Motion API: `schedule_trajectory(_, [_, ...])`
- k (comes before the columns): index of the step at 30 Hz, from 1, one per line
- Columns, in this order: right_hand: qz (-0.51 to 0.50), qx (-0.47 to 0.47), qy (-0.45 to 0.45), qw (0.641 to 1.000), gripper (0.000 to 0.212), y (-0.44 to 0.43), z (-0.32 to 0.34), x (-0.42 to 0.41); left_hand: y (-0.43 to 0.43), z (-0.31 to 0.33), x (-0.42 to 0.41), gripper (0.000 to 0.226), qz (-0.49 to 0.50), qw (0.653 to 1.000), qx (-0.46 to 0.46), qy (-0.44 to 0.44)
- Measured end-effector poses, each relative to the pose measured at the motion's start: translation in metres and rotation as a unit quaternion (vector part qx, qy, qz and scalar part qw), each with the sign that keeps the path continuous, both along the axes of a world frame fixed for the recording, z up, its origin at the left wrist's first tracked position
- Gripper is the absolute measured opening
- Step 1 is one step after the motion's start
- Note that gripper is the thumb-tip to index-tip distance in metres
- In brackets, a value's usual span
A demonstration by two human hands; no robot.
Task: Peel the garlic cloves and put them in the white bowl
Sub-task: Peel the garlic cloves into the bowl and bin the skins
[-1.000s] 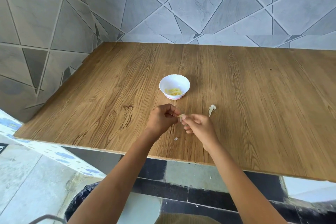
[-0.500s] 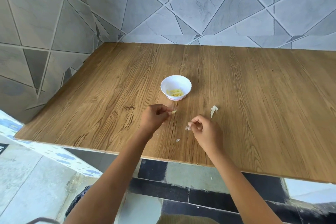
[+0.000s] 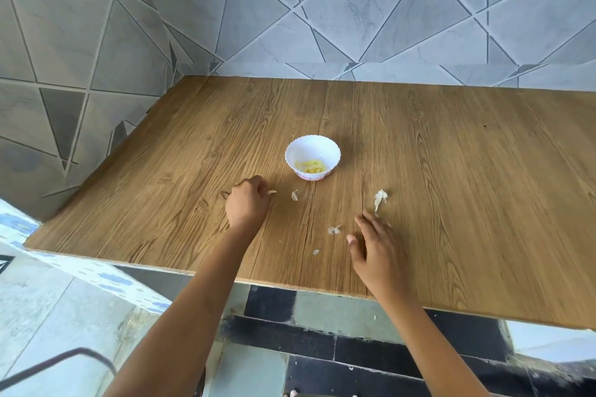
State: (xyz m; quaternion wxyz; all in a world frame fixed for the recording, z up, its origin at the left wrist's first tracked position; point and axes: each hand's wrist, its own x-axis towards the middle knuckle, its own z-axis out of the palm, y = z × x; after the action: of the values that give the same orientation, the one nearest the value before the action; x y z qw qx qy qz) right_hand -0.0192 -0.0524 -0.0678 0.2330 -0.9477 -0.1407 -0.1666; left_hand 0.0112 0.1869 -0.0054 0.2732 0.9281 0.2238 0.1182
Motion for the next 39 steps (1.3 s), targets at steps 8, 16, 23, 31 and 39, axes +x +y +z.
schedule_trajectory(8, [-0.005, 0.009, -0.003, 1.0, 0.033, -0.001, 0.004, -0.003, -0.047, 0.0, 0.009, 0.04, -0.188, 0.976, 0.091, 0.064])
schedule_trajectory(16, [-0.003, 0.059, 0.003, 0.998, 0.032, -0.001, 0.004, -0.004, -0.077, -0.002, -0.02, 0.056, -0.408, 0.91, 0.066, 0.022])
schedule_trajectory(23, [0.007, 0.108, 0.019, 0.994, 0.035, -0.001, 0.007, -0.002, -0.06, 0.009, -0.044, 0.05, -0.488, 0.87, 0.071, 0.03])
schedule_trajectory(31, [0.018, 0.219, 0.099, 0.971, 0.035, -0.003, 0.019, -0.004, -0.049, 0.006, -0.064, 0.03, -0.484, 0.865, 0.125, 0.043])
schedule_trajectory(39, [0.046, 0.585, 0.312, 0.747, 0.026, 0.014, 0.055, -0.008, -0.062, 0.009, -0.055, 0.011, -0.417, 0.904, 0.091, 0.025])
